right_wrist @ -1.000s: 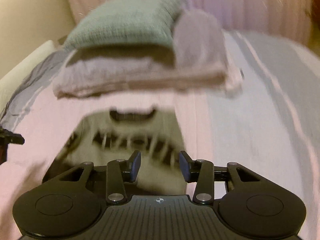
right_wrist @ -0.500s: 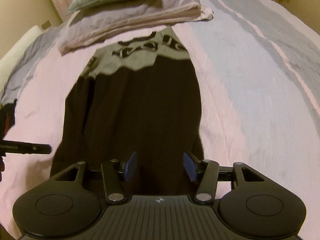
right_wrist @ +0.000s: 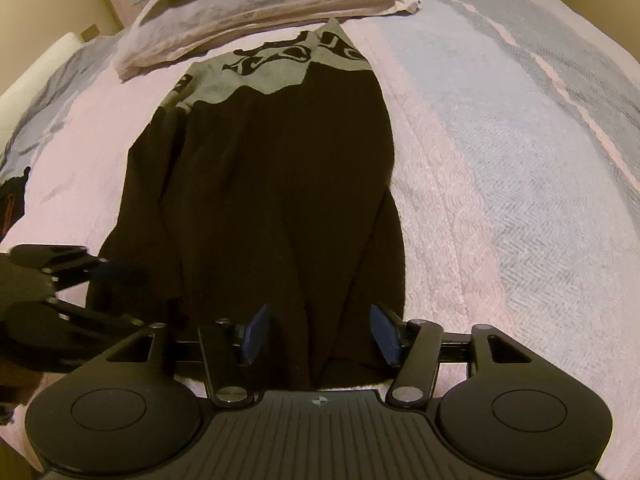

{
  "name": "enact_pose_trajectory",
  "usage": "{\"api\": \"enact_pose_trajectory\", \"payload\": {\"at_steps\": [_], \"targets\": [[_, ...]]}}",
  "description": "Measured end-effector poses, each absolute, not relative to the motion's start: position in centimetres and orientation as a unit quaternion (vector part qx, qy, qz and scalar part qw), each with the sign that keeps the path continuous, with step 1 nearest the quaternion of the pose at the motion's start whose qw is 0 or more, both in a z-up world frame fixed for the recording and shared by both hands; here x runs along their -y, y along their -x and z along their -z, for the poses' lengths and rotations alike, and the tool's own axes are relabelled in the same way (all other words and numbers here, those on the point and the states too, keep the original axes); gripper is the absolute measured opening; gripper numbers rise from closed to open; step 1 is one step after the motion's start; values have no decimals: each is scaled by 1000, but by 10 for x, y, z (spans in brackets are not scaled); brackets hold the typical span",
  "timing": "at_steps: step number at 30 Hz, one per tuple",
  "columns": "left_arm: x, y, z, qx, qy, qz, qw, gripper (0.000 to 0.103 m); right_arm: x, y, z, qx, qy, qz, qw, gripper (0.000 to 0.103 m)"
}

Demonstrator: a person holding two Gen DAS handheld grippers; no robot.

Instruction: Fold large clothes

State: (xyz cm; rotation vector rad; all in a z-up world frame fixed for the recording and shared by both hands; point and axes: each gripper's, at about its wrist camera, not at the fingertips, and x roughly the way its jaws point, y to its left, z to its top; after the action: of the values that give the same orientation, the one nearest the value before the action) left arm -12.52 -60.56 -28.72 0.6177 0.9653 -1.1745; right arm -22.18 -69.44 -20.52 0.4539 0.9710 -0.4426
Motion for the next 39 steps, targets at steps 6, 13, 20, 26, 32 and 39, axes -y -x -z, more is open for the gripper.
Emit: {"api": "enact_pose_trajectory", "payload": {"at_steps": [6,13,20,26,32,39], "targets": [[572,94,257,-449,-216,493,713,11,690,215,200,-460,-190,193,845,55],[458,-18,164,-449,-64,394,799,11,676,188,203,-471,-169,164,850,55],[340,-140,144,-422,-44,259,867,11,673,166,224,-493,-149,166,841,55],[279,-179,180,-447,-42,178,876,10,674,163,237,-503,-165,189,827,55],[280,-155,190,-461,-60,206,861,13,672,164,241,-503,-172,215,819,54],[339,-118,195,-463,-98,274,837,15,674,170,213,-486,-177,243,821,0]]}}
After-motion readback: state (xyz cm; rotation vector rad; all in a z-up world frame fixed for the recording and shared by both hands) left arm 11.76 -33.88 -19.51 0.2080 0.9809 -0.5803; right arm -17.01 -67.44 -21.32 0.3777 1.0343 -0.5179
